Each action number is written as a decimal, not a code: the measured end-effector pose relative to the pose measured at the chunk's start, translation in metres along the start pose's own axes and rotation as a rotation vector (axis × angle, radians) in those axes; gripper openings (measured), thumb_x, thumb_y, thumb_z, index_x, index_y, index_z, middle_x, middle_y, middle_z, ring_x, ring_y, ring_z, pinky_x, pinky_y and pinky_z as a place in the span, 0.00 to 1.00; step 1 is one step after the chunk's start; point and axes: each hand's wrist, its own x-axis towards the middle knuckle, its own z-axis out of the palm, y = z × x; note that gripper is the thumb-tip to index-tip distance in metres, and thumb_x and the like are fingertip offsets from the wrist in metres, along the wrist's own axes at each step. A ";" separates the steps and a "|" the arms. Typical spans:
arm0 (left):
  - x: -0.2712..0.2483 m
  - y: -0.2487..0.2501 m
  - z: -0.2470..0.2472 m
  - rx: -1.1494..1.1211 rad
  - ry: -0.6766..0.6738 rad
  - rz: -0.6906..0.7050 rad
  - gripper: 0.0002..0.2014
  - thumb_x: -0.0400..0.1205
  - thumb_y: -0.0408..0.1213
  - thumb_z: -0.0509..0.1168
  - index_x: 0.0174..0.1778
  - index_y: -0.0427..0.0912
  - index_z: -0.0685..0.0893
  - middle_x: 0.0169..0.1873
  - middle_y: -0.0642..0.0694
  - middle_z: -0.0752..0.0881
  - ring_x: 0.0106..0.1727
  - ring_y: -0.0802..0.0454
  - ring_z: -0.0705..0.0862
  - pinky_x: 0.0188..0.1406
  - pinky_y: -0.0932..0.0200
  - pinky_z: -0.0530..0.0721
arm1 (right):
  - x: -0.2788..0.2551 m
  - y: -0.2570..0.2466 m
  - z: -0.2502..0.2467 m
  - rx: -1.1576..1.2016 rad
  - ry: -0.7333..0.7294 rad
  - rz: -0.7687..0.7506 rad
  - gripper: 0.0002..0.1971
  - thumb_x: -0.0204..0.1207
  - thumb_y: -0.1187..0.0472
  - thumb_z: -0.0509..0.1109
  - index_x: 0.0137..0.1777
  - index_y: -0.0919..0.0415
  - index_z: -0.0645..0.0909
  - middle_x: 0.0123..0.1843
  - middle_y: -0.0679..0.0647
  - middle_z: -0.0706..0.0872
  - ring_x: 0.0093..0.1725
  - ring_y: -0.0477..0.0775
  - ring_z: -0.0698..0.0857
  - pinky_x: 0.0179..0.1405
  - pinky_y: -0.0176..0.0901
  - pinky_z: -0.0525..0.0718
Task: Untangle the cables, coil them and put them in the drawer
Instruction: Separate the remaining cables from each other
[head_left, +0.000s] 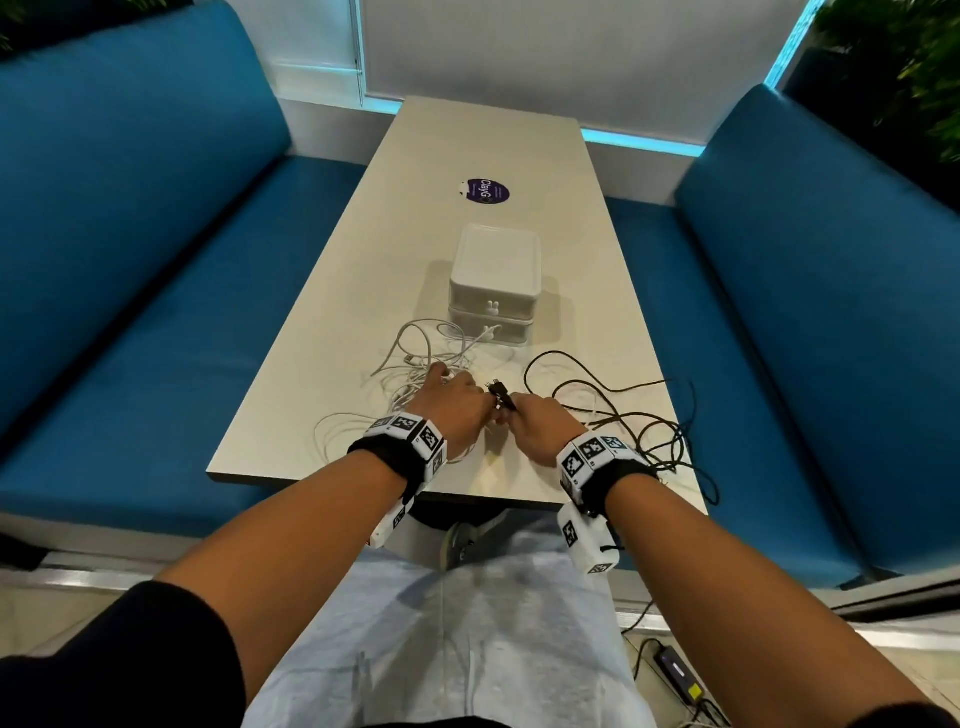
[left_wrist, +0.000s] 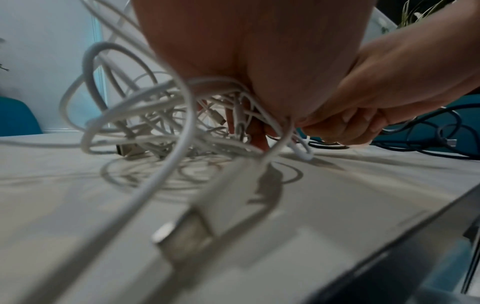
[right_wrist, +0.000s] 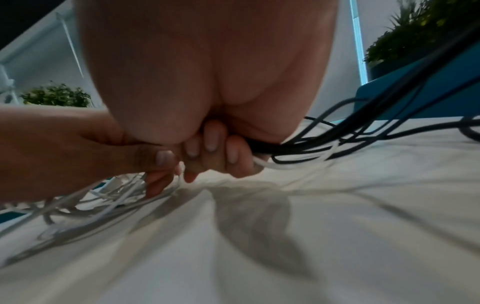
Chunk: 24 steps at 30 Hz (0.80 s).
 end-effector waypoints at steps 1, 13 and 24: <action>0.000 -0.001 0.000 -0.002 -0.003 -0.002 0.12 0.81 0.33 0.59 0.56 0.51 0.82 0.50 0.50 0.87 0.65 0.47 0.76 0.70 0.35 0.61 | 0.000 0.002 0.000 0.018 -0.006 0.000 0.11 0.85 0.61 0.56 0.53 0.59 0.80 0.51 0.60 0.88 0.52 0.64 0.85 0.50 0.51 0.81; -0.001 -0.018 0.002 0.021 0.028 -0.024 0.12 0.85 0.40 0.58 0.59 0.56 0.83 0.52 0.53 0.87 0.63 0.49 0.77 0.65 0.42 0.64 | -0.018 0.063 -0.040 -0.249 0.071 0.229 0.14 0.87 0.51 0.56 0.65 0.58 0.76 0.44 0.59 0.81 0.43 0.63 0.82 0.39 0.48 0.78; 0.000 -0.001 -0.004 0.045 0.026 -0.026 0.11 0.85 0.40 0.59 0.56 0.54 0.85 0.47 0.52 0.88 0.61 0.47 0.78 0.63 0.40 0.64 | -0.010 0.023 -0.011 -0.057 0.223 0.052 0.14 0.88 0.51 0.53 0.58 0.59 0.75 0.42 0.65 0.85 0.39 0.68 0.83 0.39 0.57 0.84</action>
